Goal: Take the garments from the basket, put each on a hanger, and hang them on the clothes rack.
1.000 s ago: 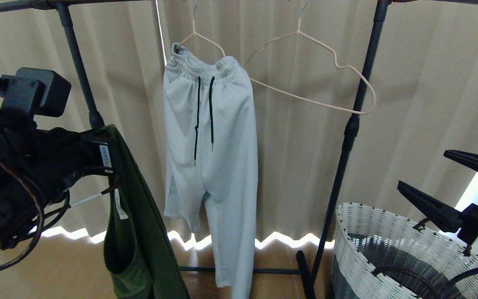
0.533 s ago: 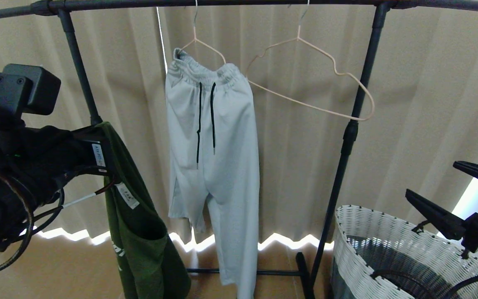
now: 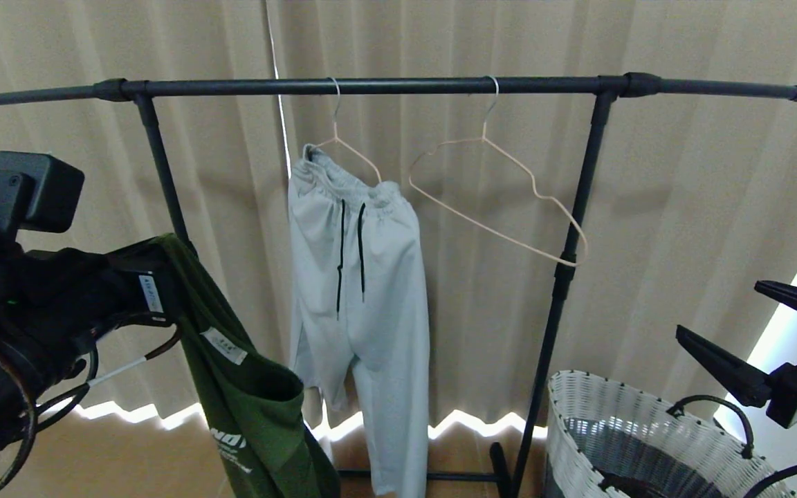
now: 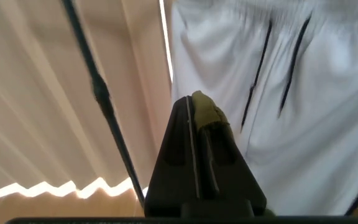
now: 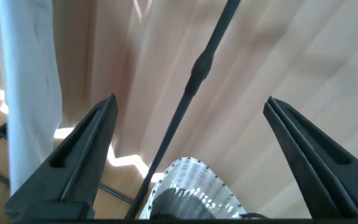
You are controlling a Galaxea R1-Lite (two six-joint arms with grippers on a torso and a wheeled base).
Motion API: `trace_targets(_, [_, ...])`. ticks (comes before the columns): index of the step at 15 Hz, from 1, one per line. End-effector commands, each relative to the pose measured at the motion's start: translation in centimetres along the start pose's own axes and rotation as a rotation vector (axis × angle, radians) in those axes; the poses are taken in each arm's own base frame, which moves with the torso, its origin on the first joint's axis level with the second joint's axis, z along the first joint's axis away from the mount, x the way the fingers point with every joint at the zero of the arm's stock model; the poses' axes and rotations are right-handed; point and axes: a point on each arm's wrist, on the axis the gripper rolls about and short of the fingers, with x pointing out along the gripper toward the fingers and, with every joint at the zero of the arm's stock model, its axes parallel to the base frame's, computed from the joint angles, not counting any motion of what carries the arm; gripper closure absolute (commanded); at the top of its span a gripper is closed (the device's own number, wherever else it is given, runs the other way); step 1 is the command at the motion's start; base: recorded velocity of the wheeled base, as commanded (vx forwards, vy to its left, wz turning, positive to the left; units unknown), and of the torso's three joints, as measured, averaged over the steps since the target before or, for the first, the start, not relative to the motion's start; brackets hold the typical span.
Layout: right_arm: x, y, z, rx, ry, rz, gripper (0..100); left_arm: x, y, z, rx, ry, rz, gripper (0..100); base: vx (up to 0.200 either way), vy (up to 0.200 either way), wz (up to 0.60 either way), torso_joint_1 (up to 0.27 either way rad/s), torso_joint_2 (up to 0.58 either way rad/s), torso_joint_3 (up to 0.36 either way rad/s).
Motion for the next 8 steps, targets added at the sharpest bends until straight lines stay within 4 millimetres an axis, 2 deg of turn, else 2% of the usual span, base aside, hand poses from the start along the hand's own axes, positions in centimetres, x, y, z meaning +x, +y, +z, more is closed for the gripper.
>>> trace_targets(1, [0.1, 0.1, -0.3, 0.001, 0.013, 0.004, 0, -0.3, 0.7, -1.6, 0.007, 0.026, 0.004, 100, 0.000, 0.000, 0.00, 0.193, -0.50, -0.256])
trace_targets(5, [0.1, 0.2, -0.7, 0.002, 0.029, 0.012, 0, -1.5, 1.9, -3.0, -0.003, -0.008, 0.020, 100, 0.000, 0.000, 0.00, 0.327, -0.47, -0.263])
trace_targets(8, [-0.4, 0.5, -1.2, 0.007, 0.035, 0.020, 0, -2.7, 2.4, -3.2, -0.009, -0.033, -0.020, 100, 0.000, 0.000, 0.00, 0.172, -0.32, -0.165])
